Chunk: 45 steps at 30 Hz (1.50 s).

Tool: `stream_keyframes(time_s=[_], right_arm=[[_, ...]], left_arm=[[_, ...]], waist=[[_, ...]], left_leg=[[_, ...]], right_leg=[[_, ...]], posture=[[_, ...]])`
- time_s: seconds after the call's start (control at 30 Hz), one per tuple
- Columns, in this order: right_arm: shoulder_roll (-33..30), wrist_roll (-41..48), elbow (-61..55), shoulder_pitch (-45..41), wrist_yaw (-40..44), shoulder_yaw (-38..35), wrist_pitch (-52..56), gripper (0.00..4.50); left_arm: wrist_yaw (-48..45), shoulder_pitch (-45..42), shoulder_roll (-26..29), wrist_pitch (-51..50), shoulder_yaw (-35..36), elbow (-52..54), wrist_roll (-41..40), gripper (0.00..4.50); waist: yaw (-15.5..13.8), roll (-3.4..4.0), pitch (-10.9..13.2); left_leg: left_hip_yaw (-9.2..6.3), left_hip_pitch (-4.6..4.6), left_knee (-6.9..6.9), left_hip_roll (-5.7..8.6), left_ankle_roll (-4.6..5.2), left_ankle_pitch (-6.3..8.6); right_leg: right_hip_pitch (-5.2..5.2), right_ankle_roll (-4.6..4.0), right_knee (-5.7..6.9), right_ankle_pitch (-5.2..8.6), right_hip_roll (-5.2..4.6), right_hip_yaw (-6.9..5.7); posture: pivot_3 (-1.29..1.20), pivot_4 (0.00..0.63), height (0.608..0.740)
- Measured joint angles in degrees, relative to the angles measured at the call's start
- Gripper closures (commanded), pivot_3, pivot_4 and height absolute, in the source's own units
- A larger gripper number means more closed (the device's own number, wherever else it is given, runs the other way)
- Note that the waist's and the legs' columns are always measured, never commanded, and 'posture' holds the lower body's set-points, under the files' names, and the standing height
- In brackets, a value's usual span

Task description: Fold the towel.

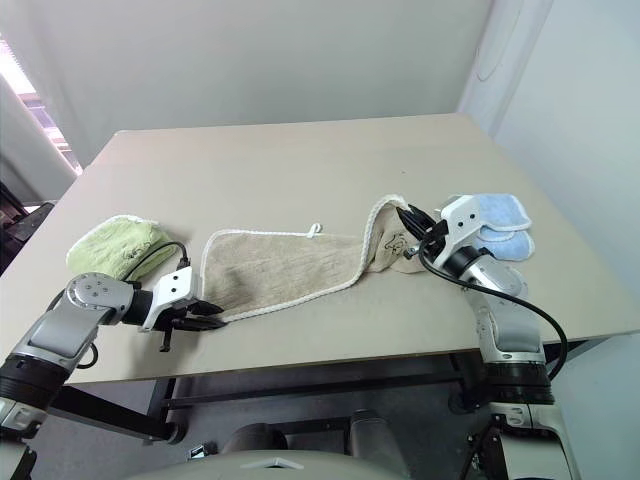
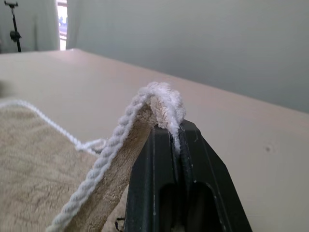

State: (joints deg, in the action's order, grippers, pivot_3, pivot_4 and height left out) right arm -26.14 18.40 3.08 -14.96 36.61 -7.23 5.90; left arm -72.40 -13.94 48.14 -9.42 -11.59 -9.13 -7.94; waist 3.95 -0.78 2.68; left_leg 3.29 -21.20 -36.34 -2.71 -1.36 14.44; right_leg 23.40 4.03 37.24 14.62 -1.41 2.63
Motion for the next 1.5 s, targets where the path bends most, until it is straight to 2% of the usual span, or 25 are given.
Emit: stream_keyframes(time_s=[0.03, 0.43, 0.6, 0.77, 1.0, 1.1, 1.2, 1.33, 1.43, 1.5], right_arm=[[-0.19, -0.01, -0.26, 0.29, 0.04, -0.01, 0.42, 4.5], [-1.65, -0.3, -0.64, -0.16, -1.73, -0.16, 3.25, 4.5], [-1.09, -0.46, 2.31, -4.05, -4.76, -1.88, 1.7, 4.5], [0.14, -6.09, 14.21, -14.36, -14.11, -3.04, -4.16, 4.5], [2.84, -15.73, 42.95, -31.35, -25.62, -0.41, -17.37, 4.5], [4.67, -17.88, 55.3, -40.61, -31.17, -0.02, -22.76, 4.5], [4.86, -18.12, 62.2, -46.94, -34.25, -0.55, -27.18, 4.5], [4.88, -16.84, 64.79, -48.86, -32.59, -2.33, -29.93, 4.5], [4.88, -14.59, 63.94, -45.41, -26.2, -3.23, -31.77, 4.5], [4.99, -12.55, 61.03, -39.84, -20.51, -3.49, -32.87, 4.5]], left_arm=[[0.01, 0.0, 0.1, 0.0, 0.18, -0.21, -0.01, 4.47], [1.07, -2.99, 0.32, -5.36, 4.37, -3.94, -2.75, 4.47], [3.77, -11.71, -0.74, -7.27, 7.38, -12.65, -3.89, 4.47], [10.16, -26.46, -3.65, -4.4, 10.7, -25.76, -2.72, 4.47], [28.16, -47.35, -12.07, 6.81, 10.44, -52.51, 4.83, 4.47], [39.05, -54.59, -15.01, 10.39, 10.34, -60.82, 7.88, 4.47], [44.51, -58.34, -15.1, 14.25, 10.1, -64.05, 10.73, 4.47], [42.74, -59.1, -14.3, 17.06, 9.99, -65.15, 13.23, 4.47], [34.09, -56.98, -11.57, 19.87, 9.14, -64.74, 14.18, 4.47], [27.69, -53.37, -9.65, 22.21, 8.11, -63.41, 14.92, 4.47]], waist=[[0.0, 0.0, 0.0], [0.01, -0.07, 0.05], [-0.01, -0.26, 0.17], [0.01, -0.28, 0.19], [0.24, -0.34, 0.26], [0.28, -0.34, 0.28], [0.17, -0.34, 0.28], [0.12, -0.35, 0.26], [0.26, -0.36, 0.26], [0.39, -0.34, 0.25]], left_leg=[[0.0, -0.01, 0.0, 0.0, 0.0, 0.0], [-0.11, -0.16, -0.03, -0.04, 0.0, 0.0], [-0.22, -0.26, -0.14, -0.05, 0.0, 0.0], [-0.29, -0.28, -0.29, -0.03, 0.0, 0.0], [-0.29, -0.42, -0.32, -0.01, 0.02, 0.0], [-0.3, -0.81, -0.29, -0.02, 0.02, 0.0], [-0.31, -1.32, -0.27, -0.03, 0.02, -0.01], [-0.28, -1.33, -0.06, 0.0, 0.02, -0.01], [-0.27, -1.29, 0.06, 0.02, 0.01, -0.01], [-0.28, -1.25, 0.11, 0.01, 0.01, -0.01]], right_leg=[[0.0, 0.03, 0.0, 0.02, 0.0, 0.0], [0.1, 0.06, -0.02, 0.04, 0.18, 0.01], [0.11, 0.06, -0.02, 0.03, 0.31, 0.01], [0.0, 0.0, -0.01, -0.04, 0.39, 0.05], [0.1, 0.12, -0.03, -0.28, 0.52, 0.27], [0.51, 0.26, 0.01, -0.37, 0.57, 0.3], [1.05, 0.26, 0.07, -0.38, 0.58, 0.32], [1.06, 0.26, -0.1, -0.38, 0.55, 0.32], [1.04, 0.26, -0.16, -0.38, 0.56, 0.31], [1.04, 0.25, -0.15, -0.37, 0.58, 0.31]], posture=[[0.0, 0.0, 0.729], [0.0, 0.0, 0.729], [0.0, 0.0, 0.729], [0.0, 0.0, 0.729], [0.0, 0.0, 0.729], [0.0, 0.0, 0.729], [0.0, 0.0, 0.729], [0.0, 0.0, 0.729], [0.0, 0.0, 0.729], [0.0, 0.0, 0.729]])
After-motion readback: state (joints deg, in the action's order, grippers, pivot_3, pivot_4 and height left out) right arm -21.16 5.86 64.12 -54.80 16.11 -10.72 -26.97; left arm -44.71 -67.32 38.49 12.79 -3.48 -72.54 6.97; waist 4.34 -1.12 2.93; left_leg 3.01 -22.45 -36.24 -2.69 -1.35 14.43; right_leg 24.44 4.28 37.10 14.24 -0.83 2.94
